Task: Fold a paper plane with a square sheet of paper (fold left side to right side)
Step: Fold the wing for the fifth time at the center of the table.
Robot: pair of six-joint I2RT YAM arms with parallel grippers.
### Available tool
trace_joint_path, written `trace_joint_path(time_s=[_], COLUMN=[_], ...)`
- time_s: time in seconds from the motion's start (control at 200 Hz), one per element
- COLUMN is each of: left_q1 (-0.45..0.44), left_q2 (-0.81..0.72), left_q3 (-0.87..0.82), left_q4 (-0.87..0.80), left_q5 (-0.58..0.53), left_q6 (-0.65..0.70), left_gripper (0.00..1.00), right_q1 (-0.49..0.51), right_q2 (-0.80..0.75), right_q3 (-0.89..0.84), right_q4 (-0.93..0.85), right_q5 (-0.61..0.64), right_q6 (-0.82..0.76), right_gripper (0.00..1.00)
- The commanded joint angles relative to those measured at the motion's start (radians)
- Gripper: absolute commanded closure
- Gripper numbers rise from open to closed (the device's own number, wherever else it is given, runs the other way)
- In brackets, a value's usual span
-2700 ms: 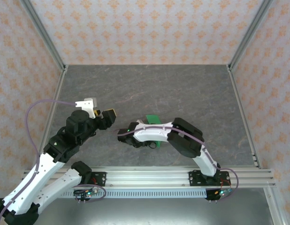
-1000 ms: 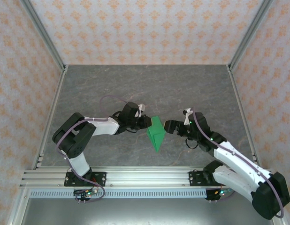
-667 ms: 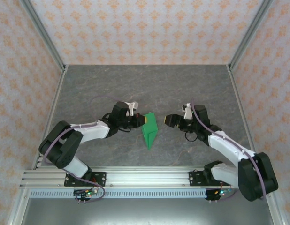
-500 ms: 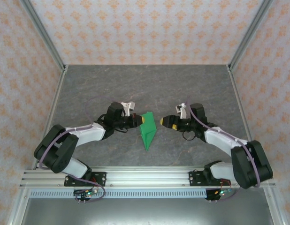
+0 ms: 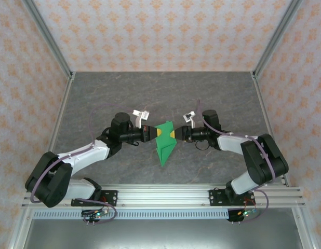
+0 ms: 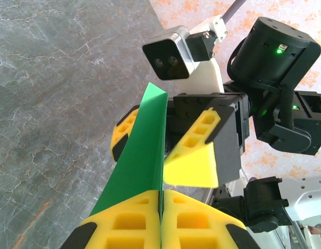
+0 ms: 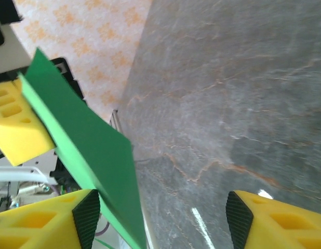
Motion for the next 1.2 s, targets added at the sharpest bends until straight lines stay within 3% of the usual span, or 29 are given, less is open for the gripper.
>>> trace_joint_path(time_s=[0.0, 0.47, 0.691, 0.786, 0.861, 1.021, 1.196], left_q1=[0.006, 0.006, 0.007, 0.007, 0.007, 0.009, 0.011], left_q2=[-0.006, 0.069, 0.136, 0.174, 0.209, 0.254, 0.193], left_q3=[0.001, 0.003, 0.012, 0.026, 0.047, 0.119, 0.151], left_q4=[0.02, 0.025, 0.03, 0.021, 0.005, -0.132, -0.308], left_q5=[0.025, -0.001, -0.01, -0.014, -0.016, -0.069, -0.248], left_q6=[0.024, 0.026, 0.04, 0.051, 0.063, 0.144, 0.223], left_gripper=[1.0, 1.0, 1.0, 1.0, 0.9, 0.52, 0.38], right_q1=[0.025, 0.028, 0.027, 0.028, 0.028, 0.042, 0.052], right_q2=[0.001, -0.011, -0.014, -0.005, 0.005, -0.001, 0.018], right_q3=[0.031, 0.027, 0.038, 0.053, 0.068, 0.083, 0.115], right_q4=[0.08, -0.047, -0.193, -0.26, -0.304, -0.392, -0.478], right_q5=[-0.058, 0.01, 0.064, 0.102, 0.136, 0.229, 0.304], right_q6=[-0.01, -0.081, -0.152, -0.149, -0.123, -0.051, 0.043], right_gripper=[0.37, 0.81, 0.83, 0.9, 1.0, 1.0, 1.0])
